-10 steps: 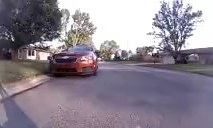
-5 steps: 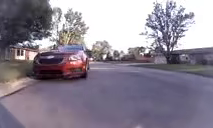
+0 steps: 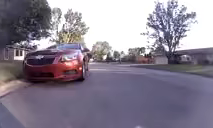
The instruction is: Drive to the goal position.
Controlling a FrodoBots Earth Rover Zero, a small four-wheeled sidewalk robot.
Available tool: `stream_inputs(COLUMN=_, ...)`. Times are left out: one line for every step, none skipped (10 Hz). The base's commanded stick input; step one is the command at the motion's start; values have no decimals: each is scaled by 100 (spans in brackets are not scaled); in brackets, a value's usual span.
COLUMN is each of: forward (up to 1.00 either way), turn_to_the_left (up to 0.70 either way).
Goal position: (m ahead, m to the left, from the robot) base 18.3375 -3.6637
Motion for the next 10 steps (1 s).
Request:
stream_inputs(forward=98, turn_to_the_left=0)
stream_inputs(forward=98, turn_to_the_left=0)
stream_inputs(forward=98, turn_to_the_left=6)
stream_inputs(forward=98, turn_to_the_left=4)
stream_inputs(forward=98, turn_to_the_left=3)
stream_inputs(forward=98, turn_to_the_left=1)
stream_inputs(forward=98, turn_to_the_left=0)
stream_inputs(forward=98, turn_to_the_left=0)
stream_inputs(forward=98, turn_to_the_left=0)
stream_inputs(forward=98, turn_to_the_left=0)
